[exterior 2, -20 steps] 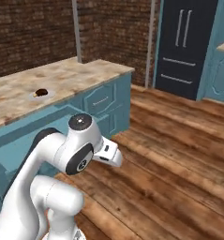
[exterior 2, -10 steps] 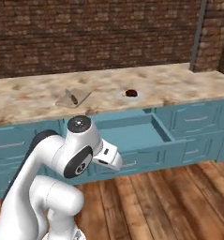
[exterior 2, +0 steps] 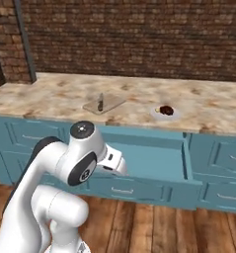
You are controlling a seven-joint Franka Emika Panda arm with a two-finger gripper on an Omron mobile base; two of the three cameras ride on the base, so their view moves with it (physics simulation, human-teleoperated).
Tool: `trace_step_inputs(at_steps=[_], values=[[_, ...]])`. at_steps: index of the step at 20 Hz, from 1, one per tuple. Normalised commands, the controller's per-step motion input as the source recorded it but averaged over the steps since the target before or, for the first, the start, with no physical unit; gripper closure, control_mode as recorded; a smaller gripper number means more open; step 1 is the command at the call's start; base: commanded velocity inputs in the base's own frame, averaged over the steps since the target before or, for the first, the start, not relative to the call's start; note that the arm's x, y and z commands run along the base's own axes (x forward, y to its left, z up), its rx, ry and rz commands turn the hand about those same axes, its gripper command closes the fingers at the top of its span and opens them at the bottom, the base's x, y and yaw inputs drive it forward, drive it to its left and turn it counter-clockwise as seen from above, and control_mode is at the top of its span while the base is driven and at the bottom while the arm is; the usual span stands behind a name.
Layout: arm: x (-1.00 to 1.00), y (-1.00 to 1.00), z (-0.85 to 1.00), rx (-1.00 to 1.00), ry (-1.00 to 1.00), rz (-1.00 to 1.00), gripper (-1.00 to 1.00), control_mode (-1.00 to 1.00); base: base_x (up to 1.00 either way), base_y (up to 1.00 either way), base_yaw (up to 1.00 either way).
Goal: Pick up the knife from the drawer and place it on the cutting board. Then place the meat from the plate to the cutting board.
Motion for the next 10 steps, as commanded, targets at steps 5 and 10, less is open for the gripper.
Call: trace_step_inputs(at_steps=[5, 10], values=[[0.0, 0.0, 0.0, 0.0, 0.0, 0.0, -1.0, 1.0, 0.0, -1.0, 0.35], [0.0, 0.0, 0.0, 0.0, 0.0, 0.0, -1.0, 1.0, 0.0, -1.0, 0.35]])
